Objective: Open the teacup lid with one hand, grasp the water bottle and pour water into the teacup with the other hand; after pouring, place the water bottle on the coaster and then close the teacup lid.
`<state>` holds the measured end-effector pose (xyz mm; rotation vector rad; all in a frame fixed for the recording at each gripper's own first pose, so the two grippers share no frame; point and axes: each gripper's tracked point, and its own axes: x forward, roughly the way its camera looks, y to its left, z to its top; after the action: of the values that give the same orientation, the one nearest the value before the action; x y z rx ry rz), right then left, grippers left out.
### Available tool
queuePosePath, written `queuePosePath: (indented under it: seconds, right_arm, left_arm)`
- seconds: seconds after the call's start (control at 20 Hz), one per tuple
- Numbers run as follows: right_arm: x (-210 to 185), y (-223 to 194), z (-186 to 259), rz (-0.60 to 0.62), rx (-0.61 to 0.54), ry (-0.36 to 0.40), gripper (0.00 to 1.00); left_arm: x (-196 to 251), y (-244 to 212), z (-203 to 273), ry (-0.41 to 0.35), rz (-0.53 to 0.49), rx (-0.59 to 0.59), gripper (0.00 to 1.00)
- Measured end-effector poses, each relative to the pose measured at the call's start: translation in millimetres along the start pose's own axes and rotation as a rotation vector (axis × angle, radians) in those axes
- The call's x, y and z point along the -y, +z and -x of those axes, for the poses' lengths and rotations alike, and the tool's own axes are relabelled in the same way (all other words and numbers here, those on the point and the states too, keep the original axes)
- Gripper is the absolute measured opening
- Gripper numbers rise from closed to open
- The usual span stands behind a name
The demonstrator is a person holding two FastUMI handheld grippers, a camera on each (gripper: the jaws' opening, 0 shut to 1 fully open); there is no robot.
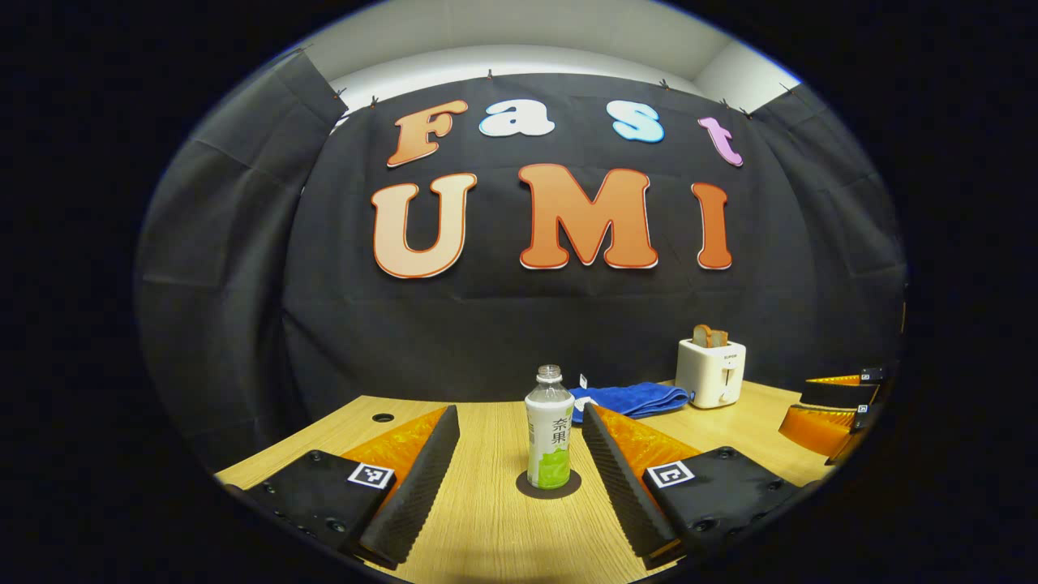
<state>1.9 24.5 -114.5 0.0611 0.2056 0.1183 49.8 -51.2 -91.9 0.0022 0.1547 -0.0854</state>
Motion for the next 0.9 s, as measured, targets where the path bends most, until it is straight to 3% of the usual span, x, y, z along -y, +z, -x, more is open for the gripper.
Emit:
queuePosePath:
  seconds: [0.4,0.9]
  right_arm:
    - [-3,57,37,0.082,0.1,-0.099,0.91]
    - [1,81,96,0.057,0.09,-0.138,0.93]
  left_arm:
    - [-47,52,68,0.108,0.013,0.053,0.97]
    - [-41,102,144,0.128,-0.03,0.13,0.97]
